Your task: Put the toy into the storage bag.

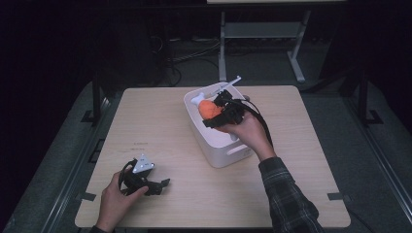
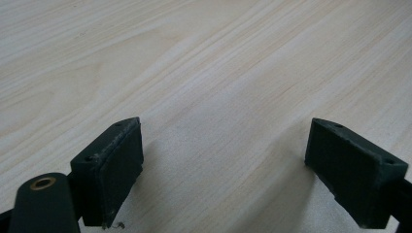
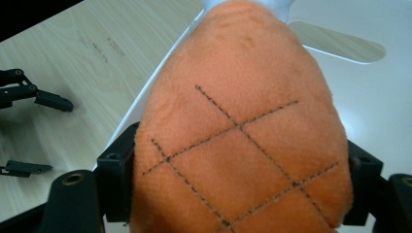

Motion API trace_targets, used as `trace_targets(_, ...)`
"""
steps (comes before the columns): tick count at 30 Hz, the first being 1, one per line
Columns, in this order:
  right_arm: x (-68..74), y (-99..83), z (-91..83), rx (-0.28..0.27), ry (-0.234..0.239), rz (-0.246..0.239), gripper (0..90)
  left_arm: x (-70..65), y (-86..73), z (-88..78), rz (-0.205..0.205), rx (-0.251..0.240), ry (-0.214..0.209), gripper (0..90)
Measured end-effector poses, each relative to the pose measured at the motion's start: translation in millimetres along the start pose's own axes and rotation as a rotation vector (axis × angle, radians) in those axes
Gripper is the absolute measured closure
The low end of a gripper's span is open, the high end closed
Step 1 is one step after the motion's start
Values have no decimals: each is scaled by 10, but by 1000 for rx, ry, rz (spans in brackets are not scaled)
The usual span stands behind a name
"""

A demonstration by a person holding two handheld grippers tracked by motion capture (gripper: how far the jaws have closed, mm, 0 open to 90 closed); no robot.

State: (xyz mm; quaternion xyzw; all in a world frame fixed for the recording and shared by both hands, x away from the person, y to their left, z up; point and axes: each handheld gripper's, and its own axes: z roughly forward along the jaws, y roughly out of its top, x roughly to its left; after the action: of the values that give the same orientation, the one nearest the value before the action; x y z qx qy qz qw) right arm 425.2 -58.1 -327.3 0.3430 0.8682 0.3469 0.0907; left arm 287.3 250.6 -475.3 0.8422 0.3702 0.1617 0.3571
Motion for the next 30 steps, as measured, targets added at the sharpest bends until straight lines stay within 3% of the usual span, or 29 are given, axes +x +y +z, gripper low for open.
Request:
trace_targets(18,26,-22,131,52,24,-6,161,0,0,0,0,0,0,129)
trace_targets(30,15,-28,39,29,23,-5,145,0,0,1,0,-1,1,129)
